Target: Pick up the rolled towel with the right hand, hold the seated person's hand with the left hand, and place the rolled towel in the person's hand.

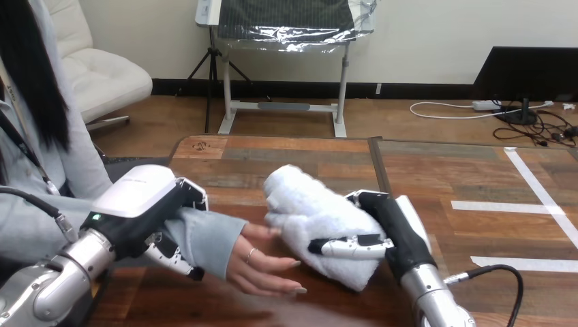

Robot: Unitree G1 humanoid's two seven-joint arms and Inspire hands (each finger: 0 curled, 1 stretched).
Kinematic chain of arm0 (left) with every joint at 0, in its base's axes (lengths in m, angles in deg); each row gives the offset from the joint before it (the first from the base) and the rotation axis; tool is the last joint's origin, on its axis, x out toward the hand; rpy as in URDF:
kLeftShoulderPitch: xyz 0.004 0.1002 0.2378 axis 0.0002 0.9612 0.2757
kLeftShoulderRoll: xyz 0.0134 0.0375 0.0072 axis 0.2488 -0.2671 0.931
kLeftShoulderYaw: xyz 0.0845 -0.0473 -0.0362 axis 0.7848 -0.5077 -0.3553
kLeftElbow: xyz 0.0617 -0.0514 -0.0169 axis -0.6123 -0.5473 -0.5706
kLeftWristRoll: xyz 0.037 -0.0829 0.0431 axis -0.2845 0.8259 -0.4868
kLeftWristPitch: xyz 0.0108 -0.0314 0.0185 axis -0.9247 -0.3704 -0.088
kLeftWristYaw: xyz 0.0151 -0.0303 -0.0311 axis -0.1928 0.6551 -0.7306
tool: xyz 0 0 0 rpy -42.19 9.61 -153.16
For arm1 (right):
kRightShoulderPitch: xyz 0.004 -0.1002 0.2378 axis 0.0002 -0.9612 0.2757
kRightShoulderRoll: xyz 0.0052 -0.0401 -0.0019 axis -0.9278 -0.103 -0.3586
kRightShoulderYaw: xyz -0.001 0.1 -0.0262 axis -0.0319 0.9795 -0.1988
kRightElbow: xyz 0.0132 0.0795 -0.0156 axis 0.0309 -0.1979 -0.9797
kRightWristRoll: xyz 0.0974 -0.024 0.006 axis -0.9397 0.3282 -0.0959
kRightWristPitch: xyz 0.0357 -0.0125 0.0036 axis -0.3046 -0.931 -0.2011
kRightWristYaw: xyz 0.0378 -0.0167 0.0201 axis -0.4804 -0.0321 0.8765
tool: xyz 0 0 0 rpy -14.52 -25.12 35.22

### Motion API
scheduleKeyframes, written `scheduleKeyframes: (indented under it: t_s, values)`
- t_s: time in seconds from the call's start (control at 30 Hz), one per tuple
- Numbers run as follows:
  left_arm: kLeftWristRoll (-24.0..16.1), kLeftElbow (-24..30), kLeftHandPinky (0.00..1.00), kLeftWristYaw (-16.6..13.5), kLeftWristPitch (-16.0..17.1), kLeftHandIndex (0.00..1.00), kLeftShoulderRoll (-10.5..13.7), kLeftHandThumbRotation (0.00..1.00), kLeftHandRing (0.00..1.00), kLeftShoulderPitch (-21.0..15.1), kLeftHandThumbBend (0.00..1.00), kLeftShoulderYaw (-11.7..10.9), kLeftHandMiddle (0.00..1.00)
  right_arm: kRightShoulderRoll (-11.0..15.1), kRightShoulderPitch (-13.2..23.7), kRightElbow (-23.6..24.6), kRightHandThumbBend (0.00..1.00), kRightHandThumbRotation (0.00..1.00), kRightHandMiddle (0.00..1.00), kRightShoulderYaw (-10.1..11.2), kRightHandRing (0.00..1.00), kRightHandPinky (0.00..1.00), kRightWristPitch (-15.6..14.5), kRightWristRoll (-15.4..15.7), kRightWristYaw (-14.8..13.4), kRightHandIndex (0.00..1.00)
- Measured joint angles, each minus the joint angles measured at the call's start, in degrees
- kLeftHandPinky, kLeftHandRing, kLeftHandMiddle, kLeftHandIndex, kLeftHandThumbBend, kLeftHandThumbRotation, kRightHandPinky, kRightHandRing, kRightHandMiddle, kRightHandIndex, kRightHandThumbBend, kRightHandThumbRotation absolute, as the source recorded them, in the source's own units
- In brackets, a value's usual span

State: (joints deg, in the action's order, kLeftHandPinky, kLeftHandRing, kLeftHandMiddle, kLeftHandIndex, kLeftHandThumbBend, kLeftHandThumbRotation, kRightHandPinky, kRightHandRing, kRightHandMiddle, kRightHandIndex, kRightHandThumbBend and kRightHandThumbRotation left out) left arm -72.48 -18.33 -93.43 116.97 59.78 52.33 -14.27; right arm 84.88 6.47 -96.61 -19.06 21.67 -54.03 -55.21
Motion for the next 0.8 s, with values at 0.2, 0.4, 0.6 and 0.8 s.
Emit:
scheduleKeyframes:
  t_s: [0.2,0.4,0.6,0.8]
  values:
    - [0.88,0.79,0.22,0.66,0.14,0.35,-0.06,0.13,0.26,0.00,1.00,-0.11,0.32,-0.07,0.00,0.02,0.88,0.03,0.37,-1.25,0.28,0.23,0.11,1.00,-1.30,0.44]
    - [1.04,1.26,0.22,0.91,0.16,0.35,-0.14,0.13,0.26,-0.01,1.00,-0.15,0.31,0.01,0.00,0.07,0.88,0.05,0.37,-2.59,0.27,0.23,0.50,1.95,-2.48,0.44]
    - [1.10,1.63,0.22,1.48,0.14,0.36,-0.28,0.13,0.26,-0.01,1.00,-0.30,0.32,-0.06,-0.02,0.09,0.89,0.04,0.37,-3.51,0.27,0.22,0.95,2.07,-2.58,0.44]
    - [1.14,2.03,0.22,2.26,0.06,0.37,-0.33,0.14,0.27,-0.01,1.00,-0.41,0.33,-0.13,-0.33,0.24,0.88,0.03,0.38,-4.47,0.28,0.23,2.04,2.02,-2.10,0.44]
